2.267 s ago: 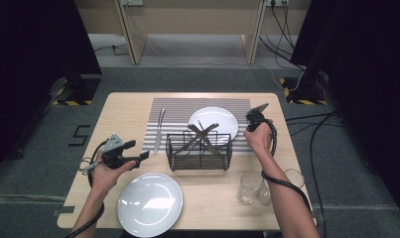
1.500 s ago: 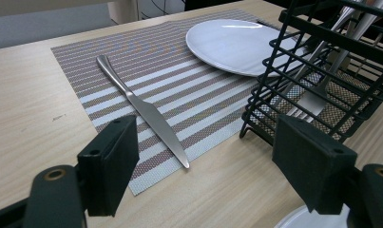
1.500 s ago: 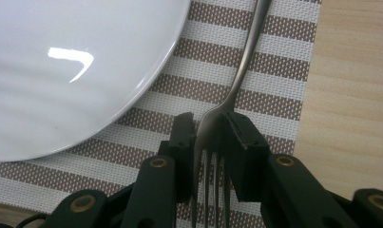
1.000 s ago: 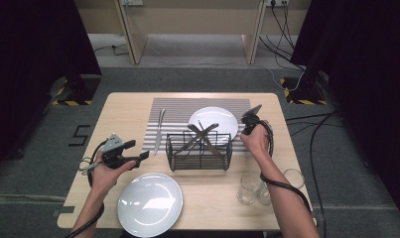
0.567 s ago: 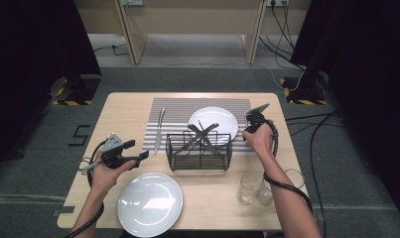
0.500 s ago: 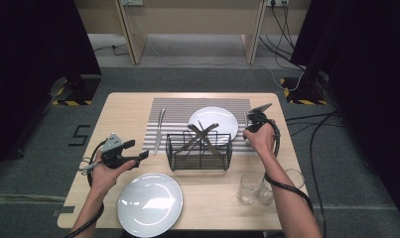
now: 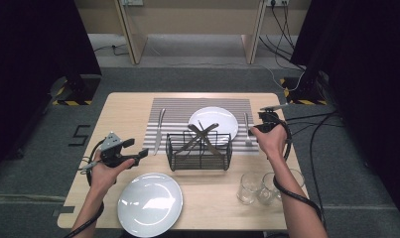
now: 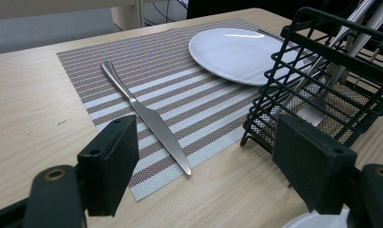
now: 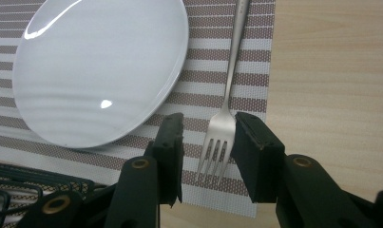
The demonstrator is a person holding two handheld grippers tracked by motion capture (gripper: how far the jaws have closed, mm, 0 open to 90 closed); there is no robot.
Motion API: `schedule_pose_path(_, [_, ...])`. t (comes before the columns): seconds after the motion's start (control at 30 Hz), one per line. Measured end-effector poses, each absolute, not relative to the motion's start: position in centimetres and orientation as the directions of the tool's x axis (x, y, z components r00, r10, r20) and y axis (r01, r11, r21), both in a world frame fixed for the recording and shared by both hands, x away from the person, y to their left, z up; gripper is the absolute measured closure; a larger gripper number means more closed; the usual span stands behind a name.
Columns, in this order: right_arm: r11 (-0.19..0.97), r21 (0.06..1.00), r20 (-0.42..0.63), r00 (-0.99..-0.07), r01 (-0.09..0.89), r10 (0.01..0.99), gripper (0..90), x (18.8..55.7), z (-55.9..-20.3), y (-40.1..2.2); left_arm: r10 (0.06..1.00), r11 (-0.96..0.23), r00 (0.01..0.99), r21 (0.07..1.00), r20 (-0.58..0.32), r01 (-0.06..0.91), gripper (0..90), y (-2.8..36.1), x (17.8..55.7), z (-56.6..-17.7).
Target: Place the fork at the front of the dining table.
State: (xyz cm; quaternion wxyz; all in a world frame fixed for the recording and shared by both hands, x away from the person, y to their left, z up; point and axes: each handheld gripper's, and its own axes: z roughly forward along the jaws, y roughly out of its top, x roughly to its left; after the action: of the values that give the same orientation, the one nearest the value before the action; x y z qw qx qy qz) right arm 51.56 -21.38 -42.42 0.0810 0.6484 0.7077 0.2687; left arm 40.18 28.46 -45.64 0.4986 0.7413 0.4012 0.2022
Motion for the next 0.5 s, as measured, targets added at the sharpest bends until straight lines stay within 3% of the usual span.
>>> schedule_pose_path(0.5, [0.021, 0.494, 0.253, -0.166, 0.869, 0.953, 62.7, 49.3, -41.3, -21.8, 0.793, -0.189, 0.602, 0.901, -0.095, 0.391, 23.4, 28.1, 40.1, -45.6])
